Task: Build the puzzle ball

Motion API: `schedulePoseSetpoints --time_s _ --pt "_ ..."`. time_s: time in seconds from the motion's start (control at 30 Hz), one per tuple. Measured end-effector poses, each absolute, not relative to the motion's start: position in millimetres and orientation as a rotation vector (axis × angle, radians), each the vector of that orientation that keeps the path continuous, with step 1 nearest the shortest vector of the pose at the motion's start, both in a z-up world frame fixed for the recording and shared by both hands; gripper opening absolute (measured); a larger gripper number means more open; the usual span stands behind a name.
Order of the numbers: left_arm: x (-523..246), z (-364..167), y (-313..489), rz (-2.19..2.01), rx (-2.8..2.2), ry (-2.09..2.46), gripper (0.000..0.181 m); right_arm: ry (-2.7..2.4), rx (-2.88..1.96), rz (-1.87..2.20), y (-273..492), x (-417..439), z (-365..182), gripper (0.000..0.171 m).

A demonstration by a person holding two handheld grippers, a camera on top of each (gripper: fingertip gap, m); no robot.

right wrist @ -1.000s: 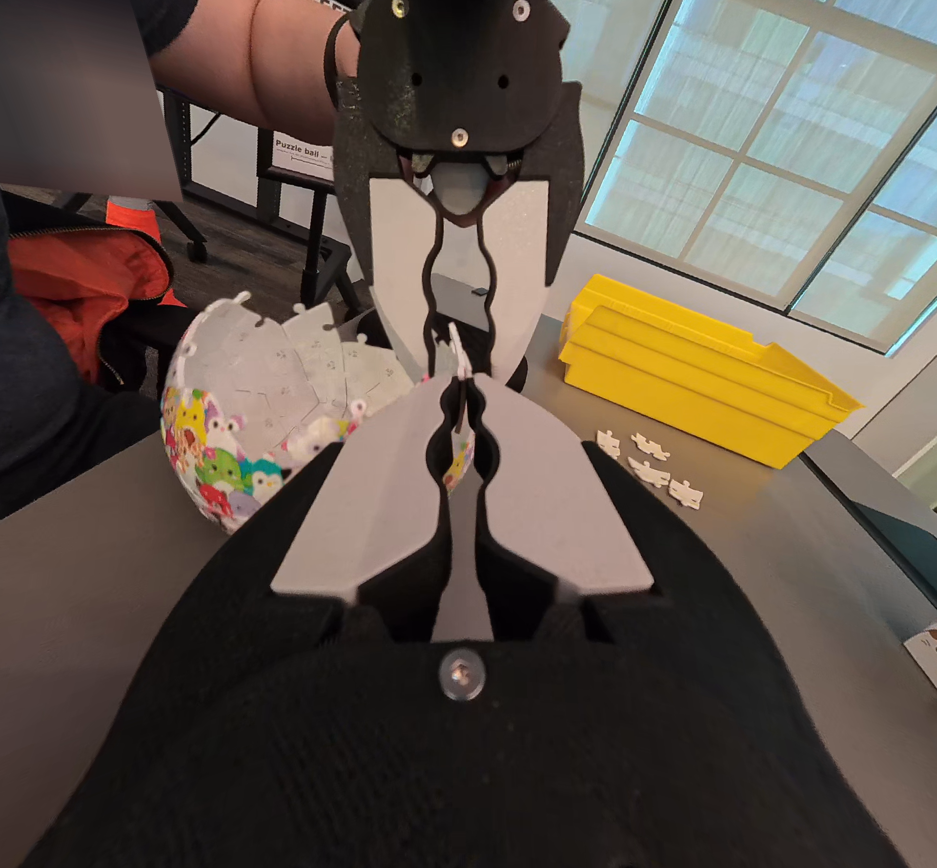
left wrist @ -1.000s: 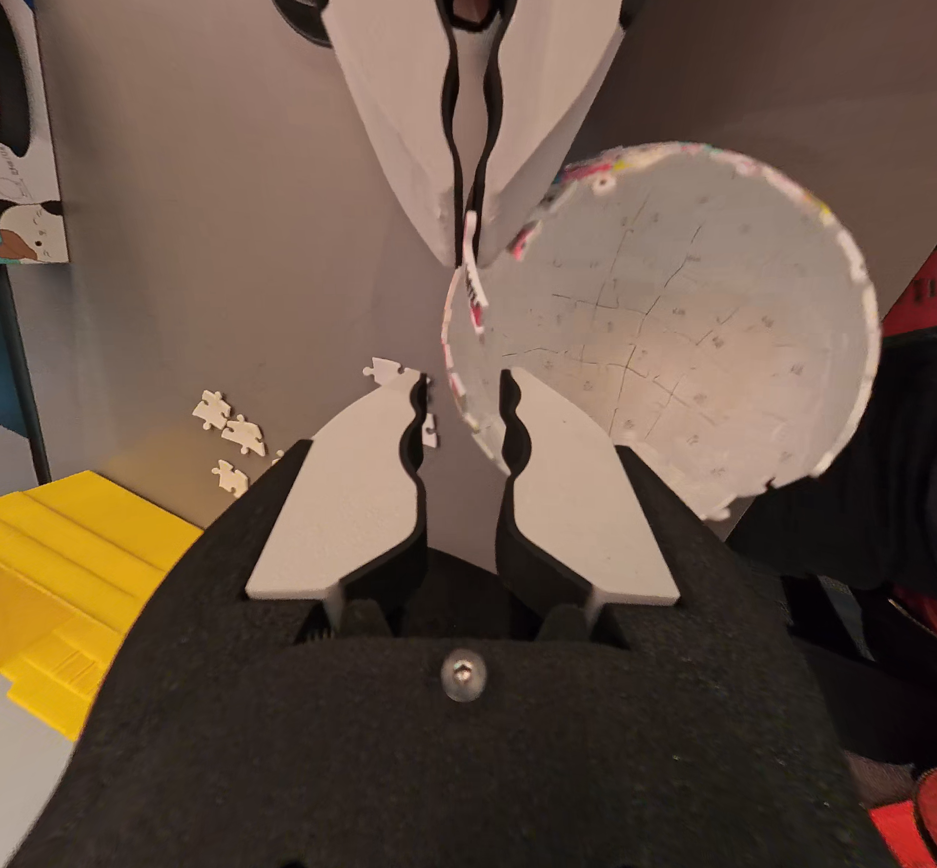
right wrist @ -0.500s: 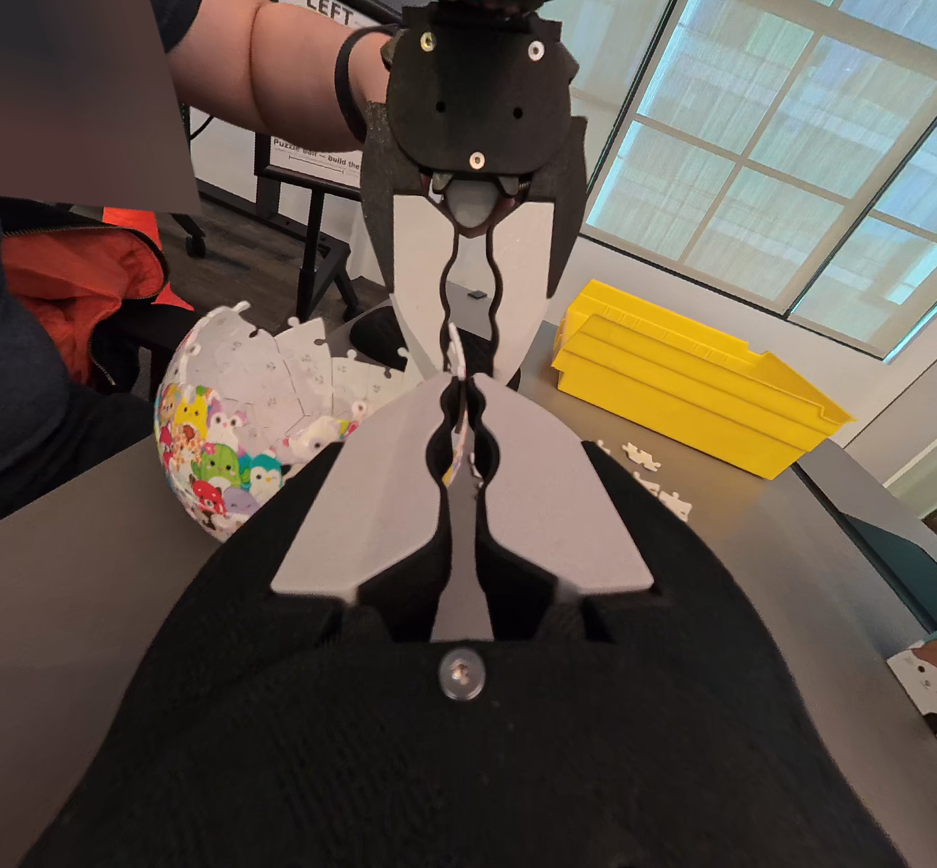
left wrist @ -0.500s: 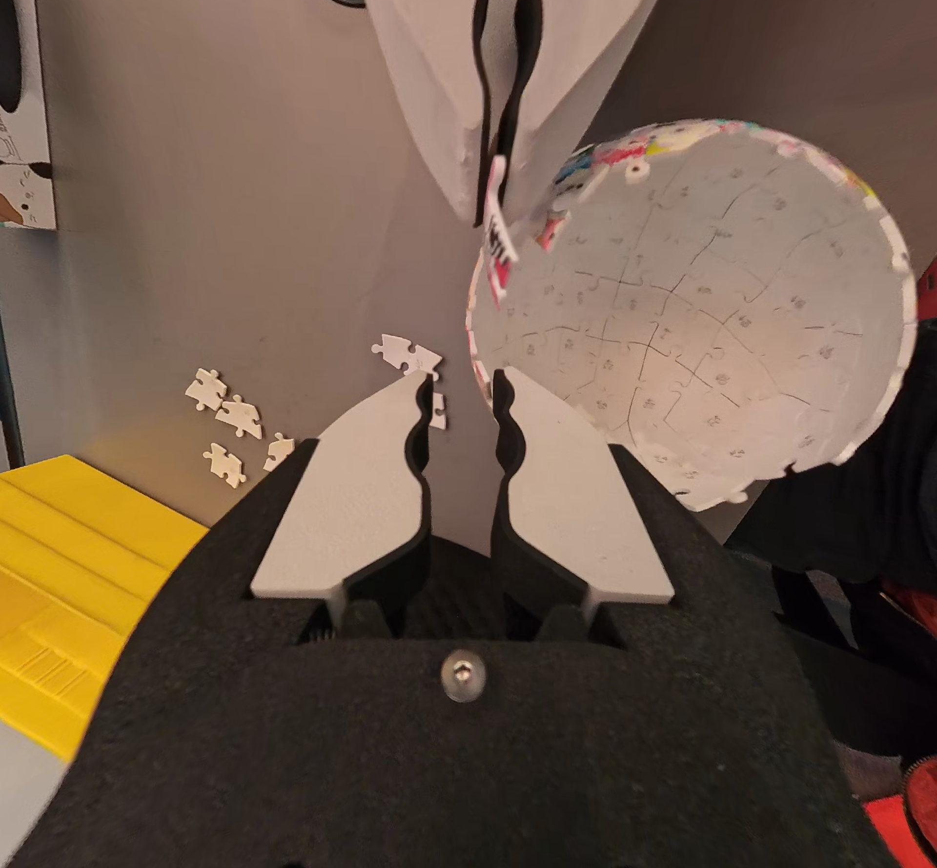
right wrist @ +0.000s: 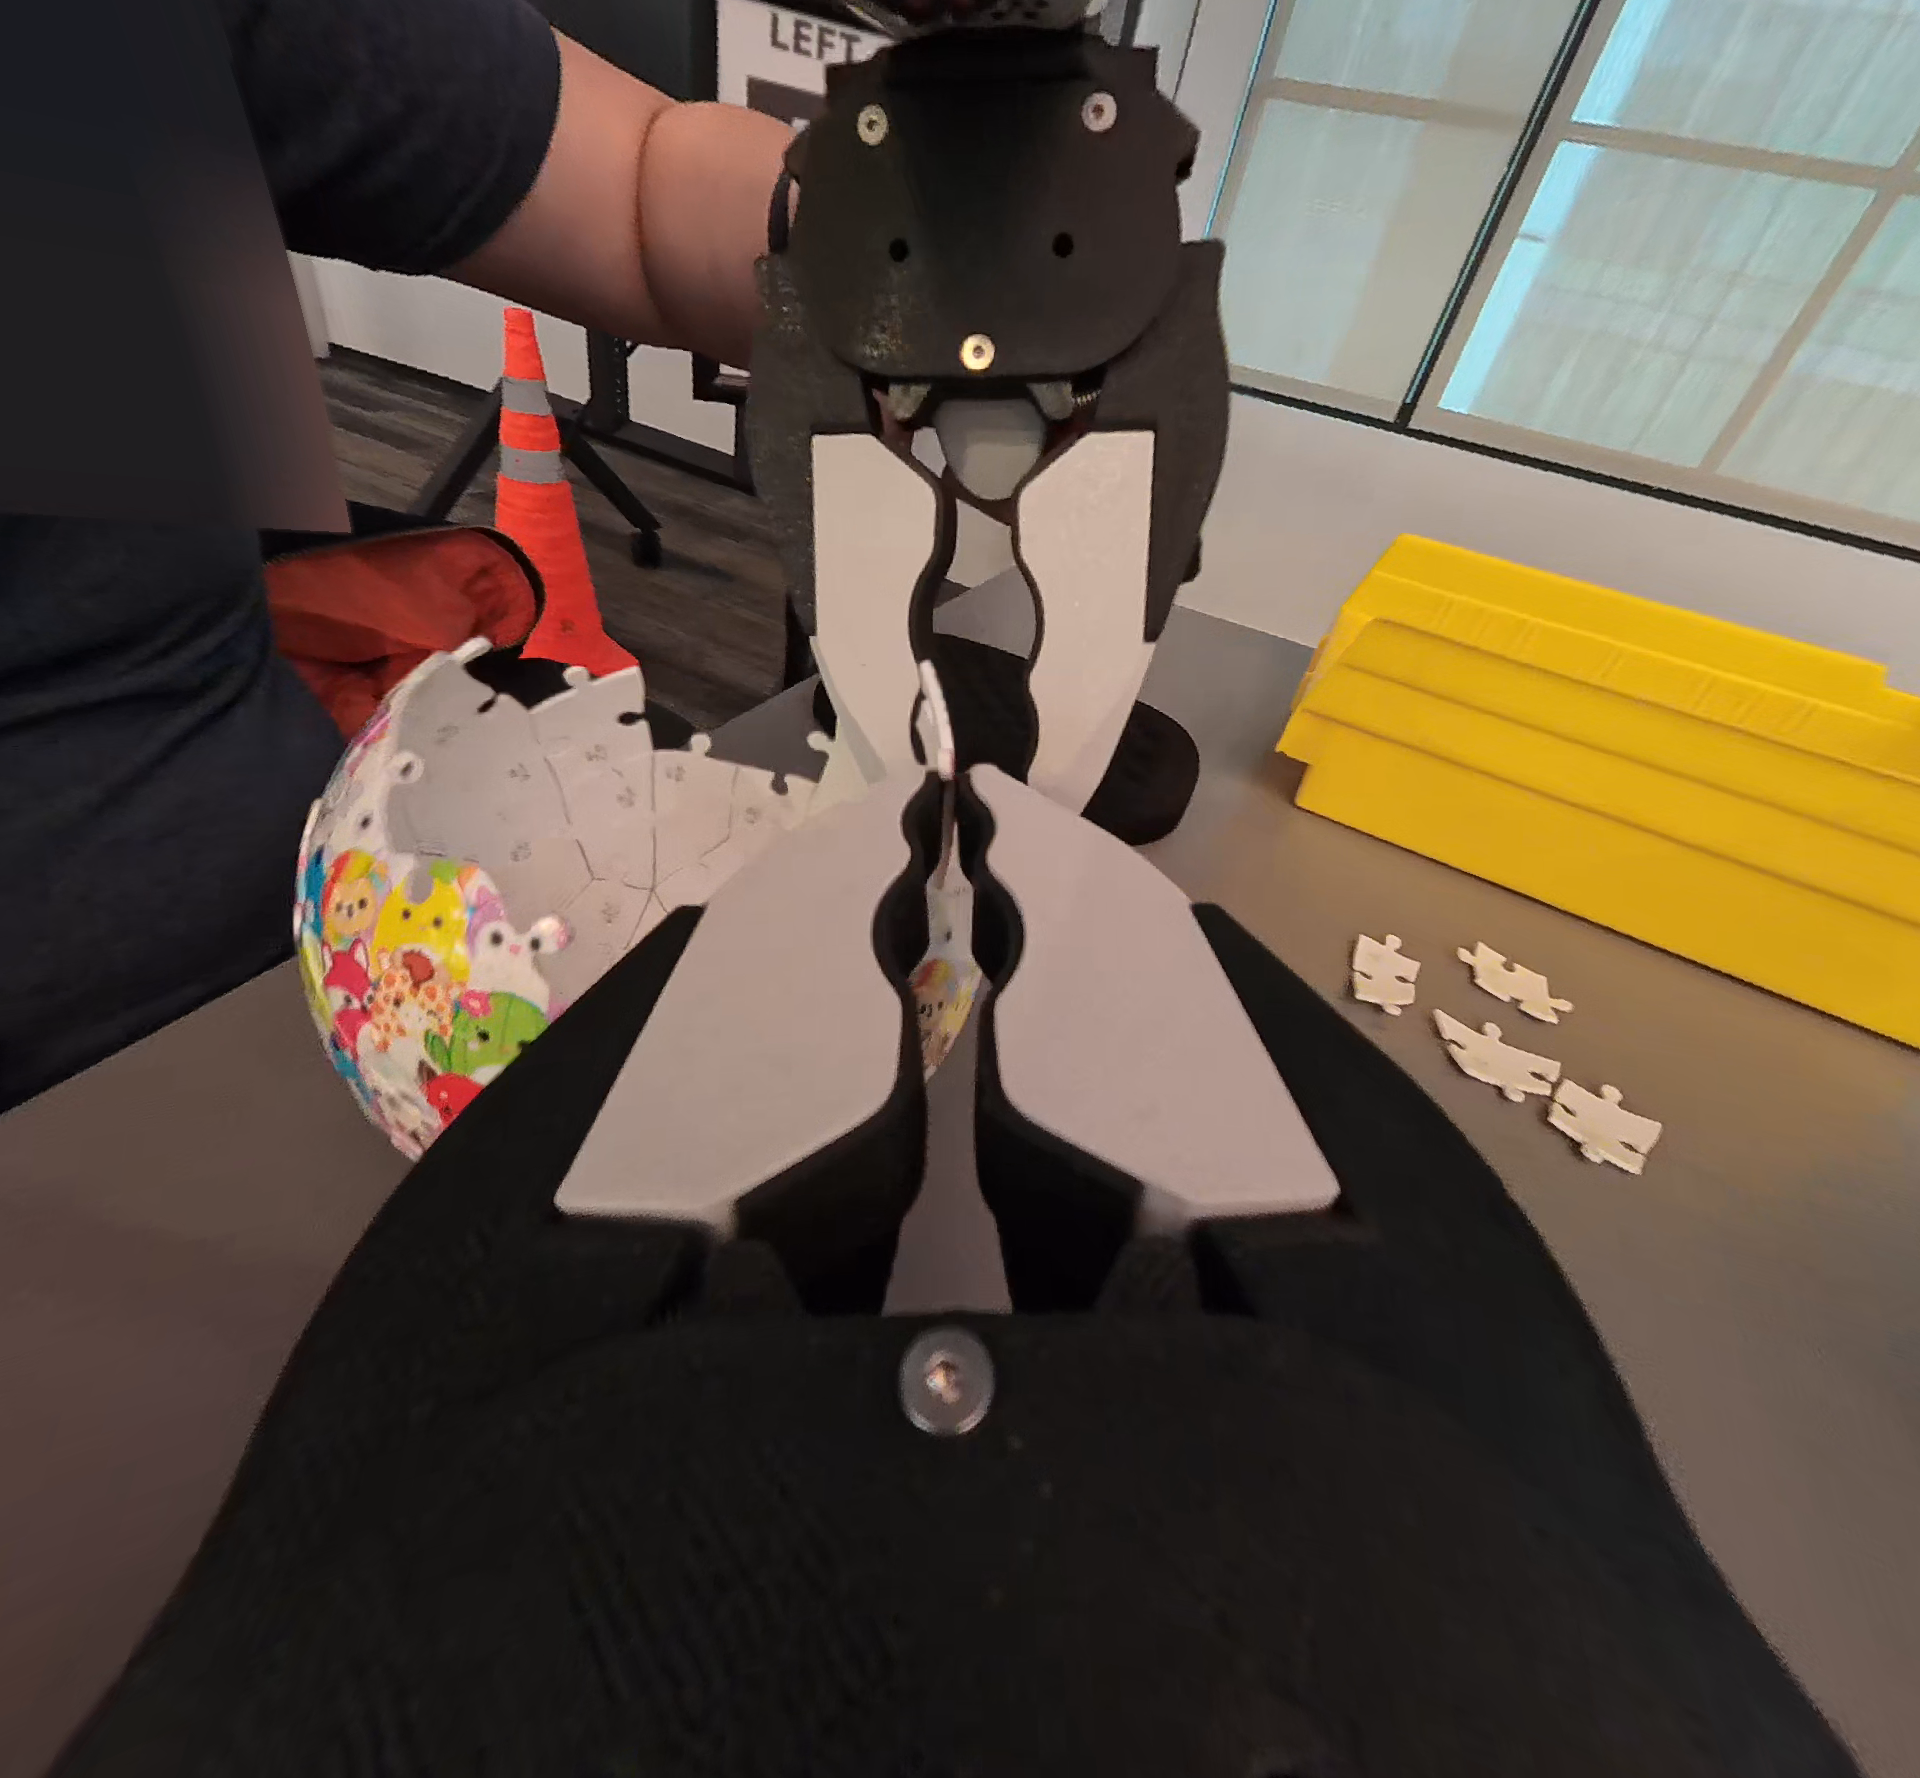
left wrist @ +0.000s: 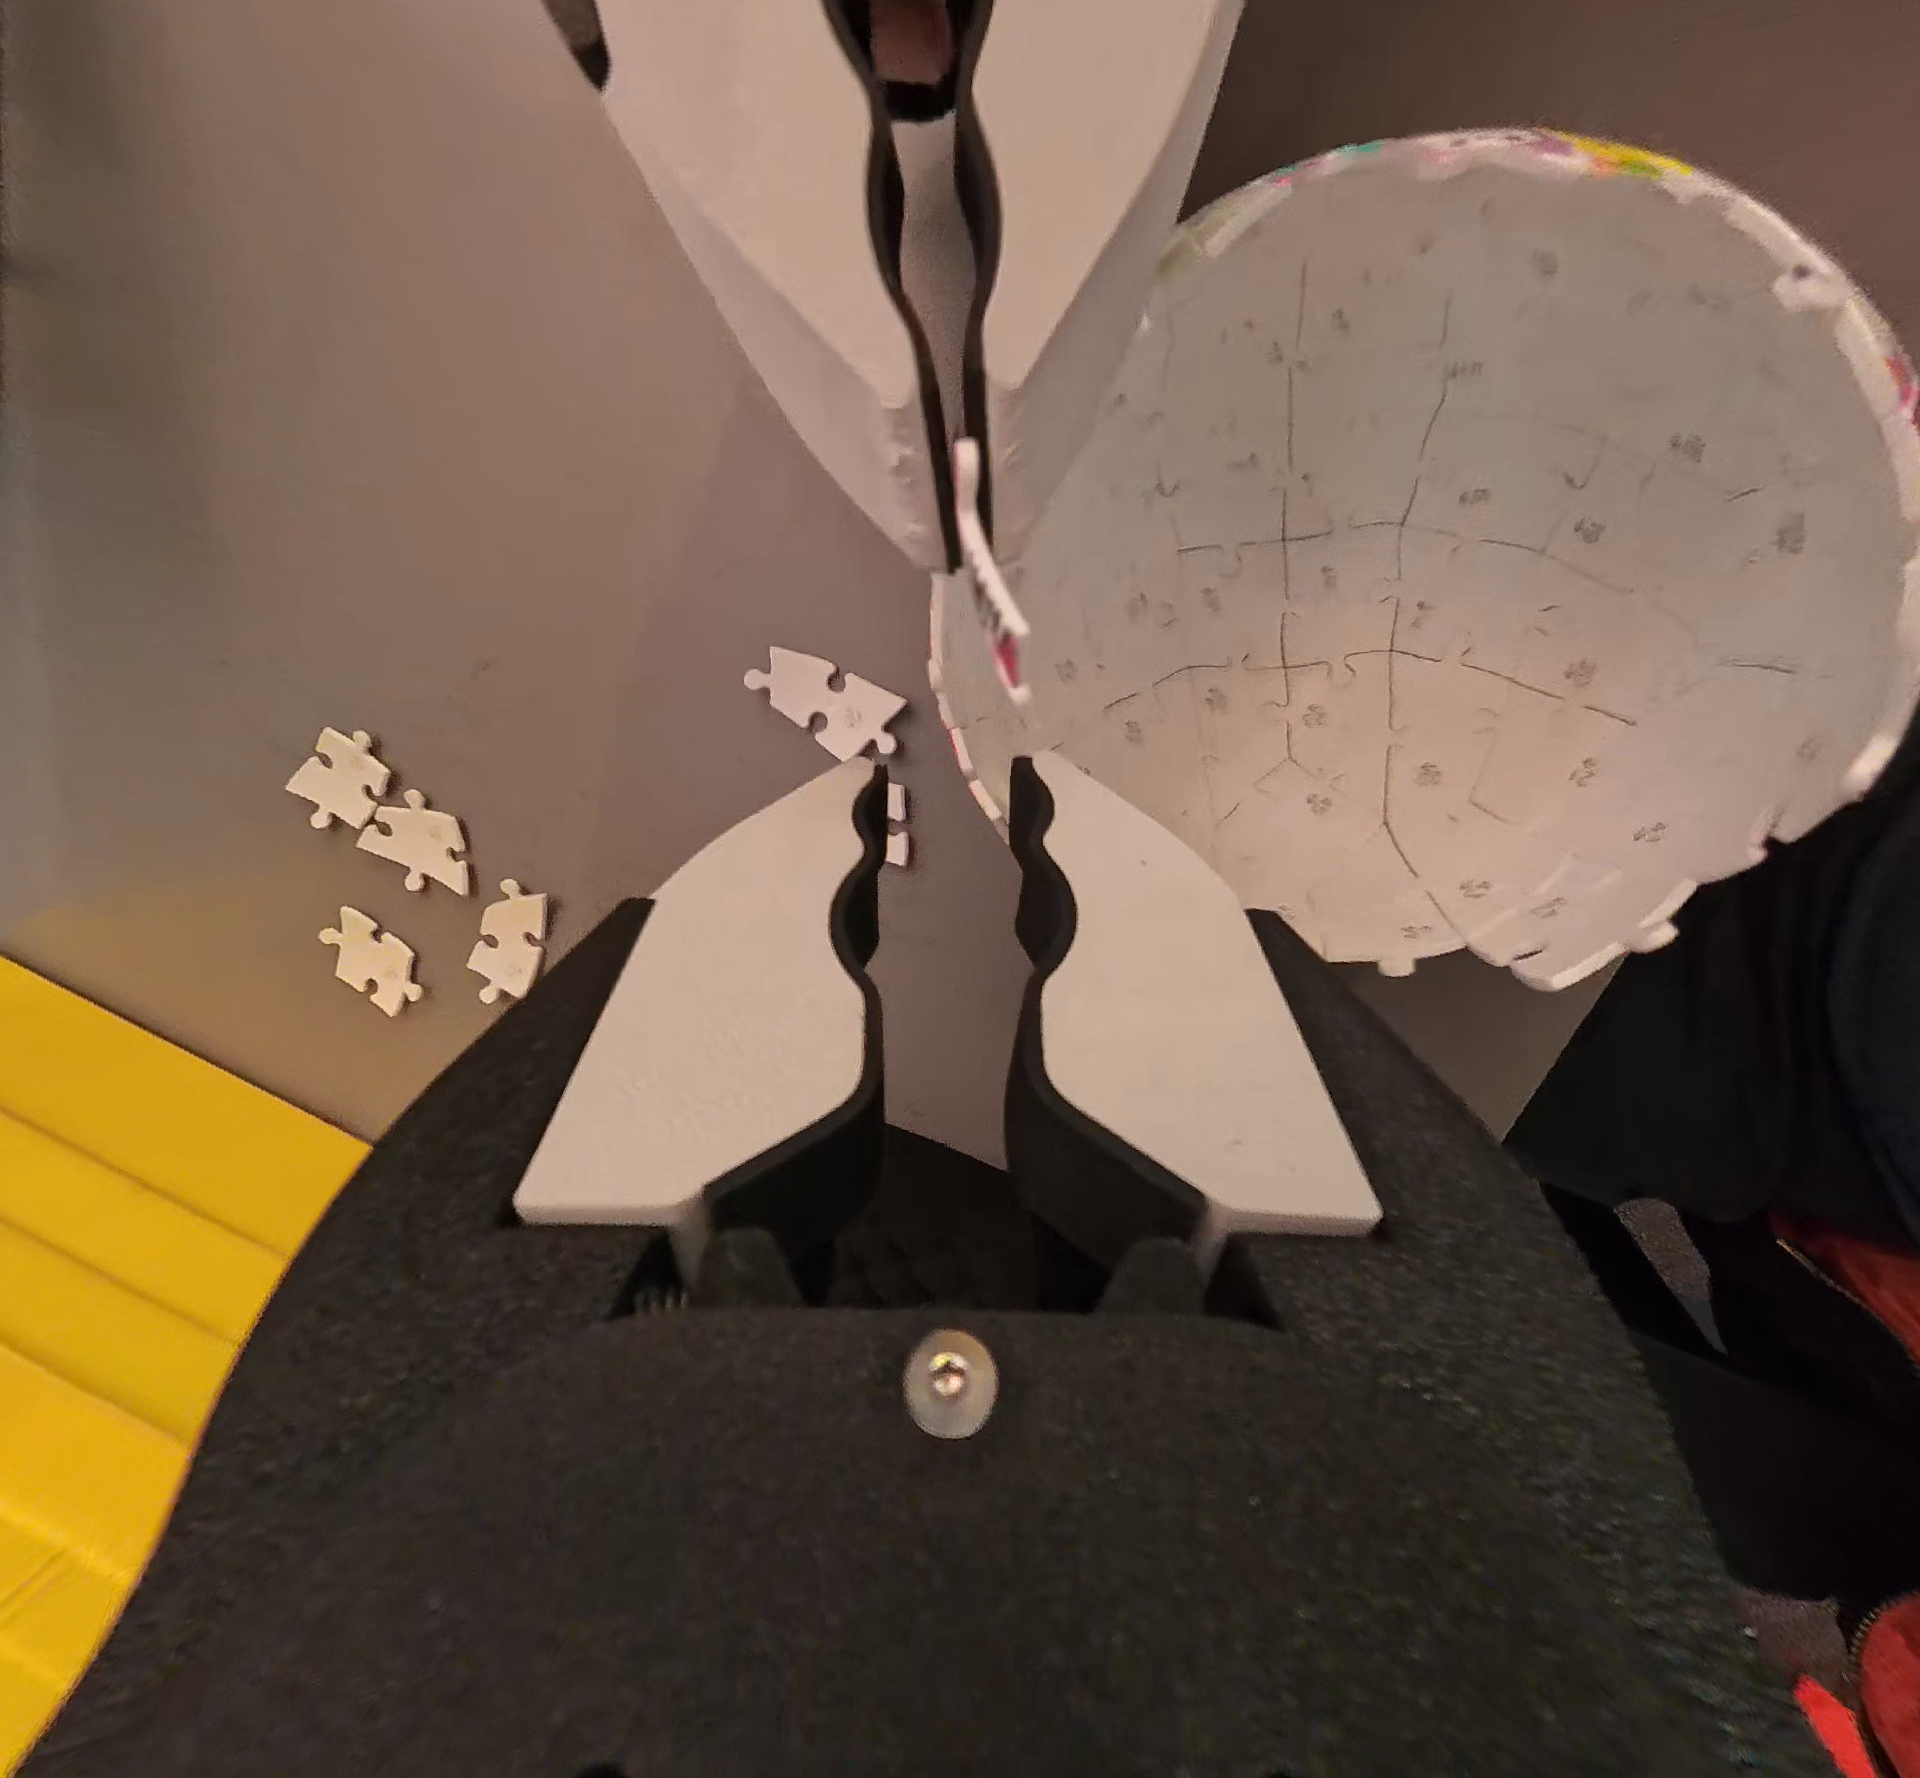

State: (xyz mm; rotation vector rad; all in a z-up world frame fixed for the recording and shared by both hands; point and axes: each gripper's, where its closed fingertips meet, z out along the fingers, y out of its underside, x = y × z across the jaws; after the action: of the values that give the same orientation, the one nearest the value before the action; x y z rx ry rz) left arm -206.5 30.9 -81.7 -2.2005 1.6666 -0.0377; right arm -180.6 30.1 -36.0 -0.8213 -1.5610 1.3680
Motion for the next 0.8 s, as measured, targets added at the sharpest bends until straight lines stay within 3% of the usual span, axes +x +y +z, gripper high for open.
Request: schedulePoseSetpoints --time_s 0.43,0.57,0.8 --pt "-209.1 -74.9 23.8 -0.190 -2.260 1.494 0.044 -1.566 -0.873 1.348 29.4 -179.0 -38.8 0.002" --pt "-212.1 -80.4 22.0 -0.232 -2.326 1.454 0.042 -1.570 -0.878 1.336 27.4 -179.0 -37.7 0.008" --pt "-211.1 -83.0 33.7 -0.219 -2.272 1.513 0.038 -1.561 -0.866 1.303 25.8 -178.7 -30.5 0.003"
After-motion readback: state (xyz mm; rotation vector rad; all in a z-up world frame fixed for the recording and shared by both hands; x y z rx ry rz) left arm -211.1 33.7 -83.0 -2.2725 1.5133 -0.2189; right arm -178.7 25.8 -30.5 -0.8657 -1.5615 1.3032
